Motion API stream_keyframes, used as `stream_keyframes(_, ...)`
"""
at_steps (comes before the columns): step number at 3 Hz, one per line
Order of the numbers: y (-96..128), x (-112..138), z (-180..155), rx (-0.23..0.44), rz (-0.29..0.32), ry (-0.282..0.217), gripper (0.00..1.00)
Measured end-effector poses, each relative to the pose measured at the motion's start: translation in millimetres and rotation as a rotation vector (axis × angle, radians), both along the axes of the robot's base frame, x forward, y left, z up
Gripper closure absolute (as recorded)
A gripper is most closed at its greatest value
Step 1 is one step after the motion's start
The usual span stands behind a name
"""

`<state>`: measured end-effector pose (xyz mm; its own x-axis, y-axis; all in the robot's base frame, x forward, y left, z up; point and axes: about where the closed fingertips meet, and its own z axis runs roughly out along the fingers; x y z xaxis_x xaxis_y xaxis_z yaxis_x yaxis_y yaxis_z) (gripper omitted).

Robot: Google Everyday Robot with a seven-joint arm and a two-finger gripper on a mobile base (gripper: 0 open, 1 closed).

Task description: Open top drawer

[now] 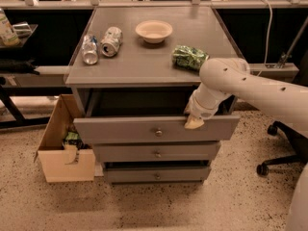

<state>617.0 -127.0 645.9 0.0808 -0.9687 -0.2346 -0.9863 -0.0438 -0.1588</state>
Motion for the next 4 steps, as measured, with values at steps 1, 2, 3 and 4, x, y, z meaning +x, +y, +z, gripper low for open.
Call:
stream_keyframes(1,0.0,0.0,-0.1,0.0,0.0,0.0,0.36)
stream_keyframes(2,0.0,0.0,-0.1,0.0,0.0,0.0,0.15)
stream_keyframes(3,0.0,0.0,-0.1,0.0,0.0,0.0,0.0)
stream_keyframes(4,0.1,-0.1,-0.2,0.0,0.0,0.0,0.0)
